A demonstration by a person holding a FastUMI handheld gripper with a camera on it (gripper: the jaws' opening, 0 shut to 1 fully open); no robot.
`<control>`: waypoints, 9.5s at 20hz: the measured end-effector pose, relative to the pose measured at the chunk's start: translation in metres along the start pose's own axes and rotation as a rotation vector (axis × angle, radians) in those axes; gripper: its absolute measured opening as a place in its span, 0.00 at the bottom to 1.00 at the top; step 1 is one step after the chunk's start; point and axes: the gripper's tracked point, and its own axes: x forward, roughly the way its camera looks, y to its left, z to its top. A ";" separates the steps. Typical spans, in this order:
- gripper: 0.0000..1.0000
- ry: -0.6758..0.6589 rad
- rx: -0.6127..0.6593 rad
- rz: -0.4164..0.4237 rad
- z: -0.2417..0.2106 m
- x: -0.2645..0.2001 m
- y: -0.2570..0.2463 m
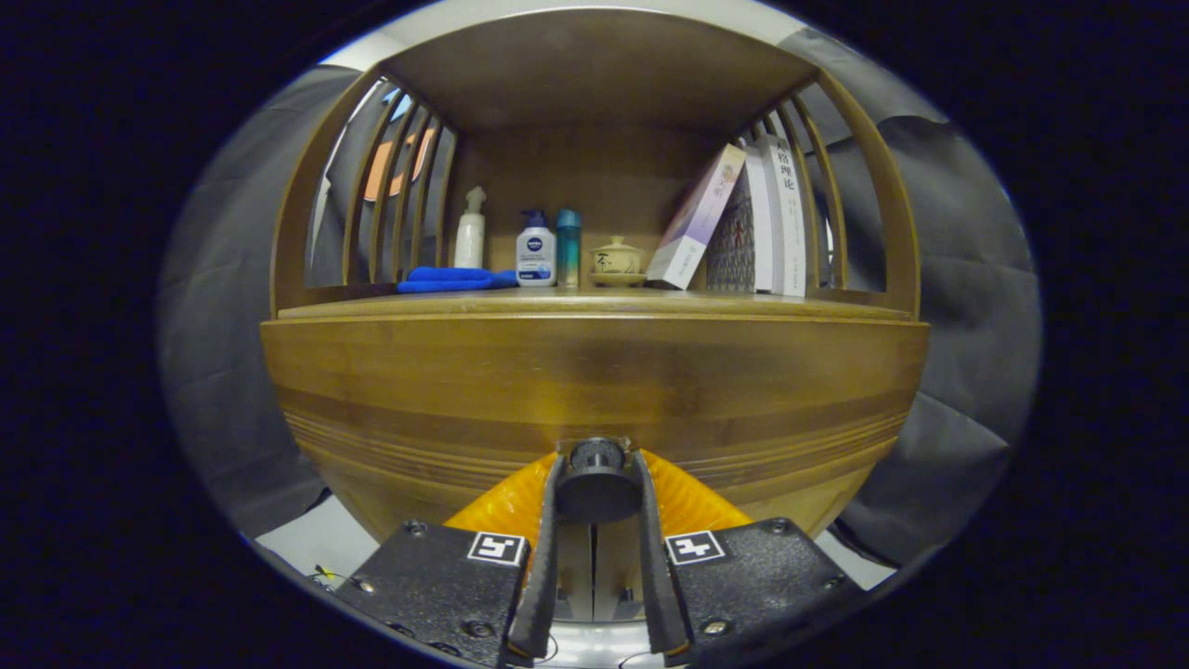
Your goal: Pull open the drawer, take out the items inside it, and place them on the countertop above the cabinet.
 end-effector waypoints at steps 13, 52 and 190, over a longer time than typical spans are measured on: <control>0.38 0.006 0.012 0.019 -0.015 -0.064 -0.006; 0.82 0.064 0.082 0.009 -0.024 -0.208 -0.041; 1.00 -0.279 0.042 -0.024 0.077 -0.208 -0.030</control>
